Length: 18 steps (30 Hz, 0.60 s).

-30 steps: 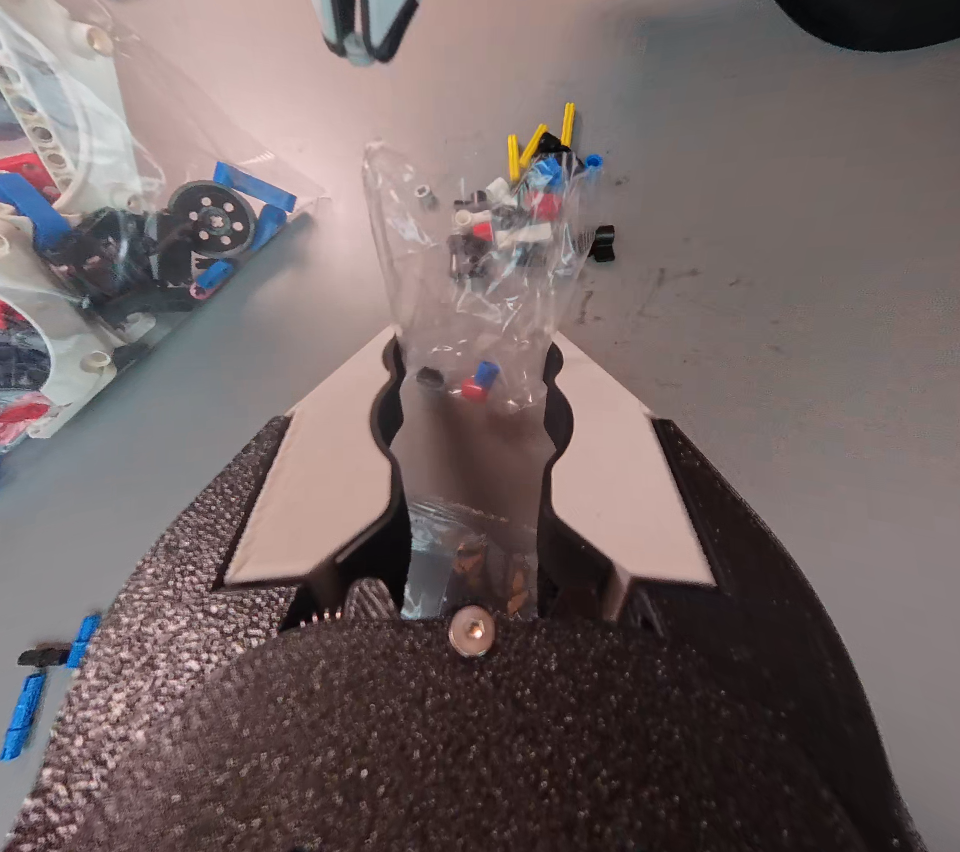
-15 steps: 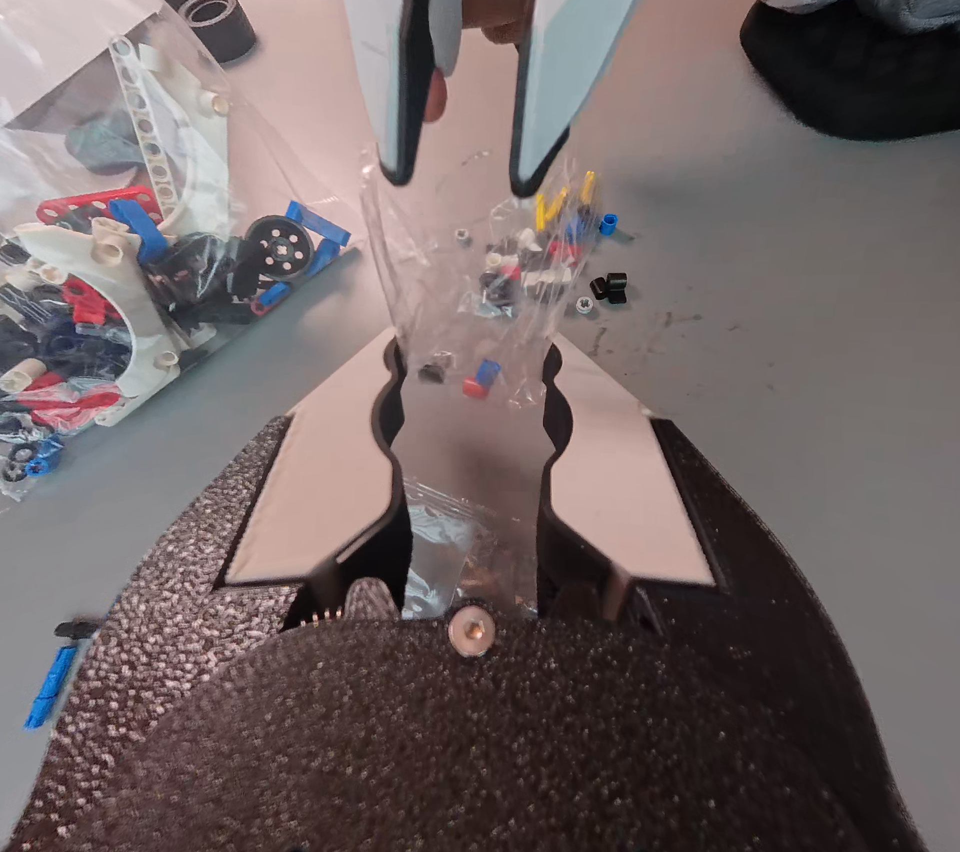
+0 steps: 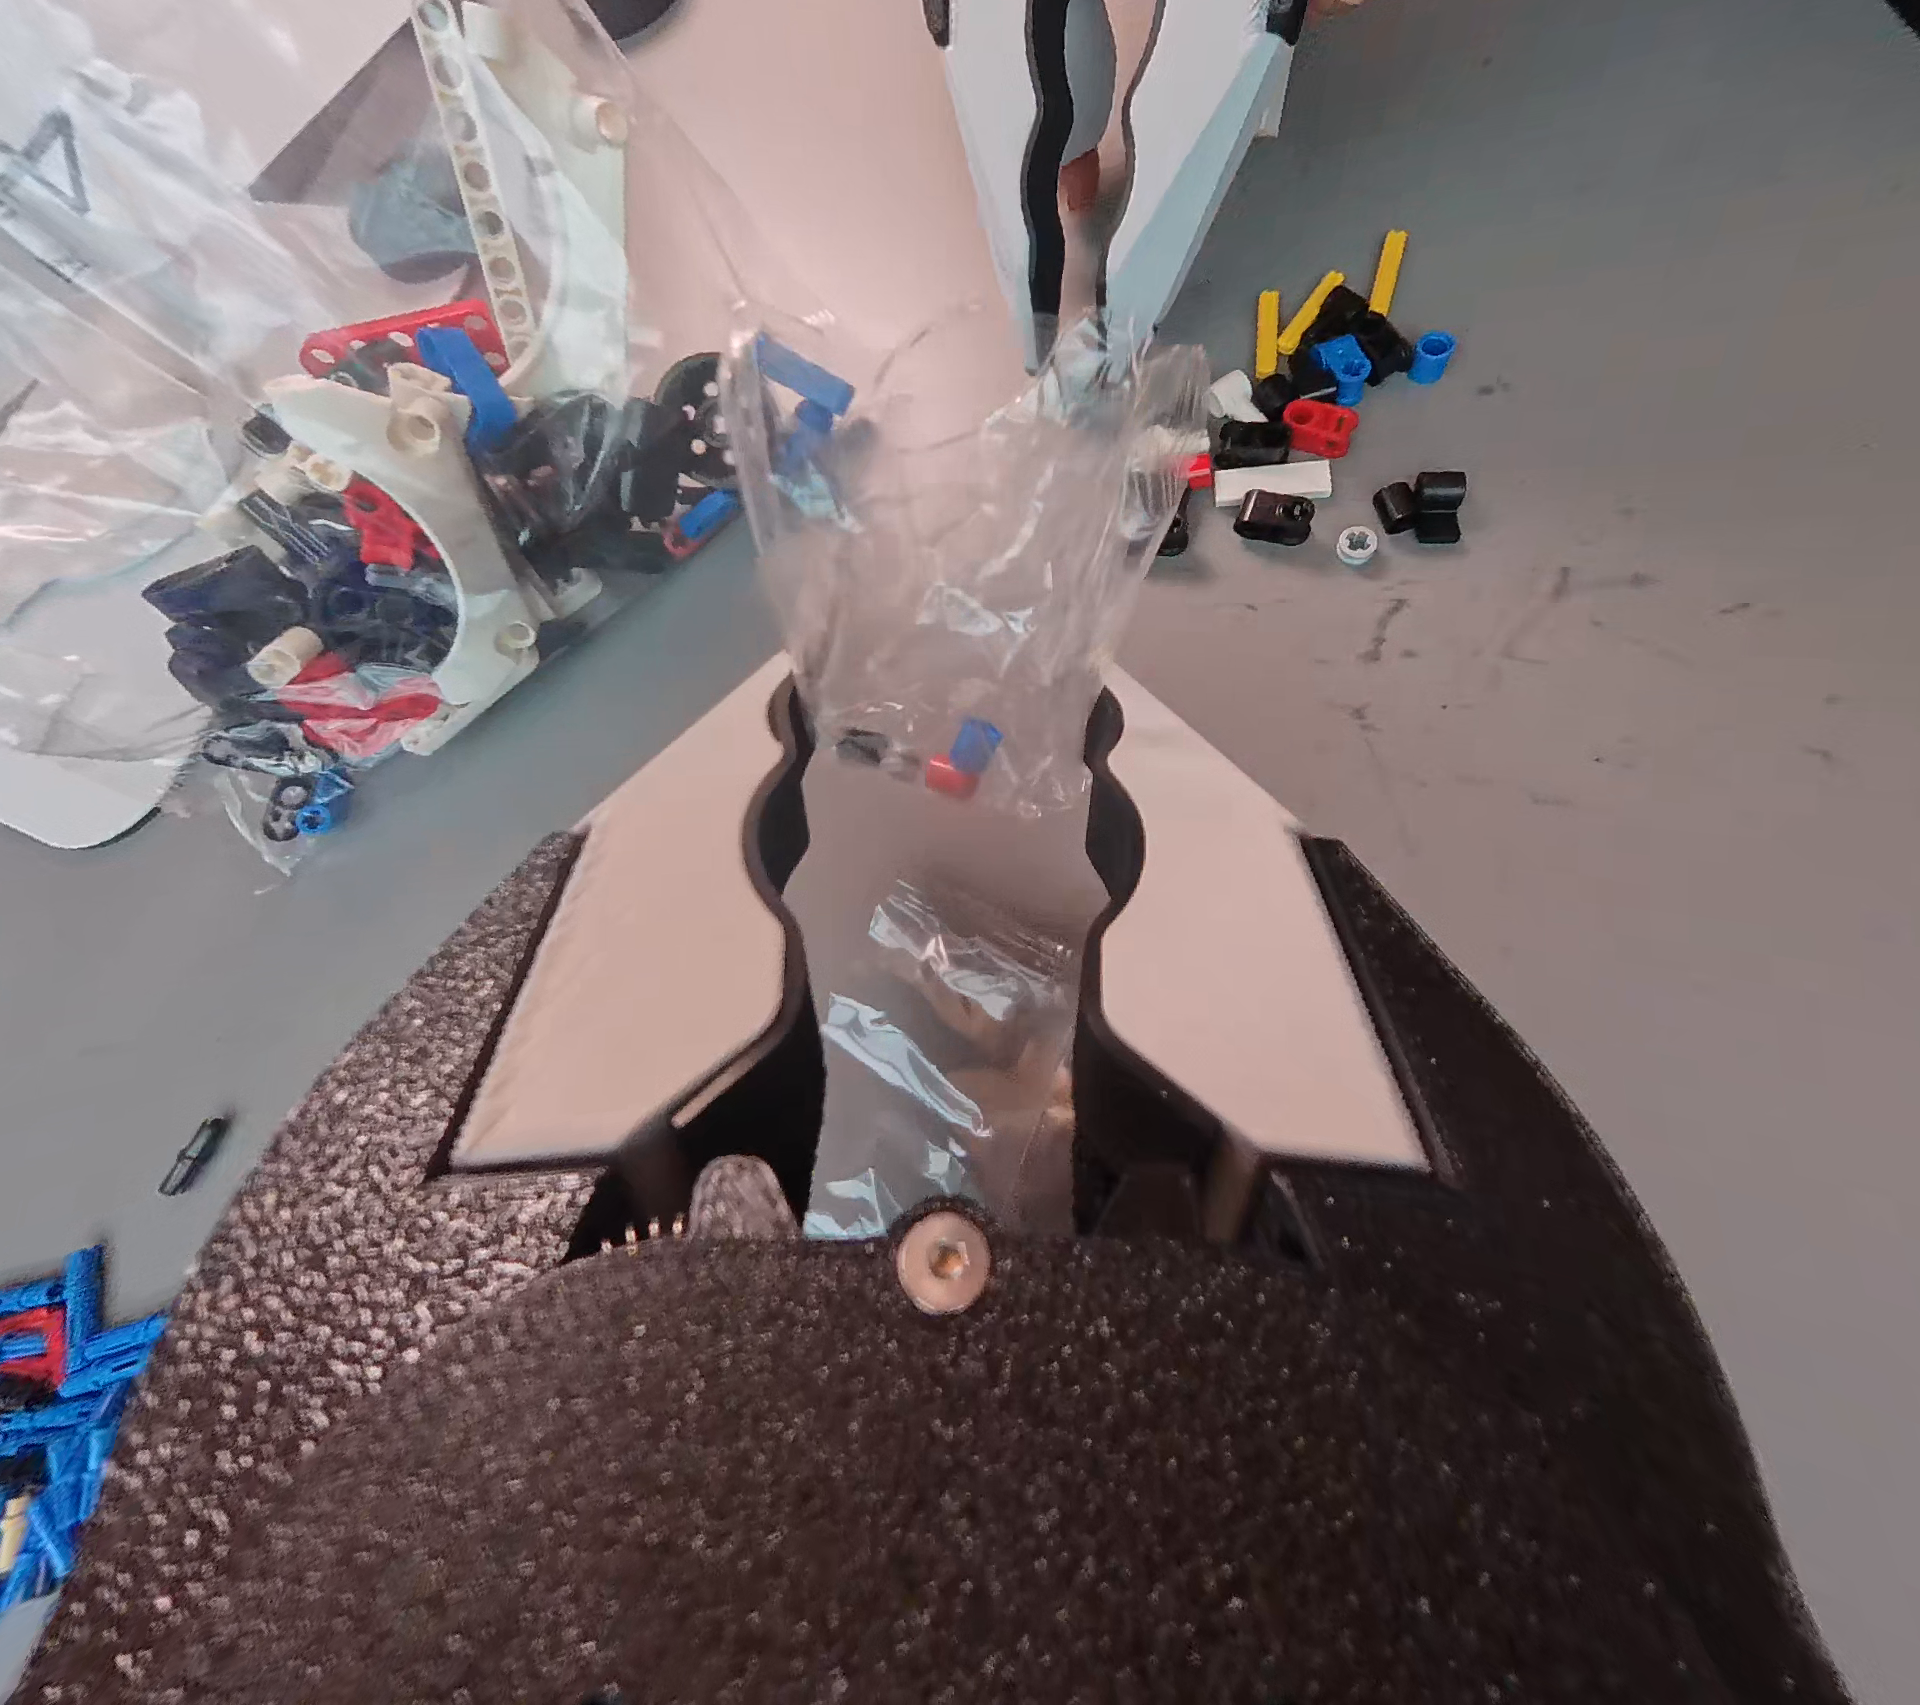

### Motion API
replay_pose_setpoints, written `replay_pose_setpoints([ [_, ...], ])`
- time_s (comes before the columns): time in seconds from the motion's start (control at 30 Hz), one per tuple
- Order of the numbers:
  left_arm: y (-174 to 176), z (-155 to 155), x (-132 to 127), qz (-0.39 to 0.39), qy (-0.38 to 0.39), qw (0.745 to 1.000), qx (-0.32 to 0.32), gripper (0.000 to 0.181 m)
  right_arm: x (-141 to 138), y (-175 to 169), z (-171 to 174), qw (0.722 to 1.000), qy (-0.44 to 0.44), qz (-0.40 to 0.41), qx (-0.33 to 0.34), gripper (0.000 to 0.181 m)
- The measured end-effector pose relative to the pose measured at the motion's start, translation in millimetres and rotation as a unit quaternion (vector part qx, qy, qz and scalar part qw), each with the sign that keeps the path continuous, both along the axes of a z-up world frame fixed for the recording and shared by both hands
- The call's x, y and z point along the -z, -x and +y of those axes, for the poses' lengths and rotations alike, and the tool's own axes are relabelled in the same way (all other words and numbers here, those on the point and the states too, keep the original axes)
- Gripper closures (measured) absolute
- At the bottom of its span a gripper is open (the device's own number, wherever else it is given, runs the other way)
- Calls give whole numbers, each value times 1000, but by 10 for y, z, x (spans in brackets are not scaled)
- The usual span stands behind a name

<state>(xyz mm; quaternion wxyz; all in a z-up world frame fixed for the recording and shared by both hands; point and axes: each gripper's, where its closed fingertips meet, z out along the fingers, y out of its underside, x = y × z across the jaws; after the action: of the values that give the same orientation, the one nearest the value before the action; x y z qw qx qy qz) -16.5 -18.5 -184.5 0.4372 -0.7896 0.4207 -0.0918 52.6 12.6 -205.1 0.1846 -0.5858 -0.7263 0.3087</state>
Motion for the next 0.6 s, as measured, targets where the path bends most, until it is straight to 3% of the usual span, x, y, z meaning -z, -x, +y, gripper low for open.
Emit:
replay_pose_setpoints([
  [0.03, -12, -10, 7, -2, 2, 1000, 1, 130, 31, -4, -17, 1000, 2, -5, -3, 167],
  [0.2, -55, -29, 13, -6, 4, 1000, 0, 130, 38, 9, 5, 1000, -20, -2, 1, 175],
  [0.27, -64, -35, 17, -6, 6, 1000, -2, 130, -72, 87, -40, 999, 6, 42, 3, 175],
  [0.33, -87, -52, 40, -2, 15, 1000, 5, 130, -383, 209, -92, 991, 46, 122, 3, 175],
  [0.47, -167, -9, 67, 0, 30, 999, 22, 130, -1130, 334, -221, 951, 106, 291, -8, 175],
  [0.6, -308, 68, -33, -26, 35, 999, 29, 131, -1007, 391, -322, 958, 77, 275, -17, 174],
])
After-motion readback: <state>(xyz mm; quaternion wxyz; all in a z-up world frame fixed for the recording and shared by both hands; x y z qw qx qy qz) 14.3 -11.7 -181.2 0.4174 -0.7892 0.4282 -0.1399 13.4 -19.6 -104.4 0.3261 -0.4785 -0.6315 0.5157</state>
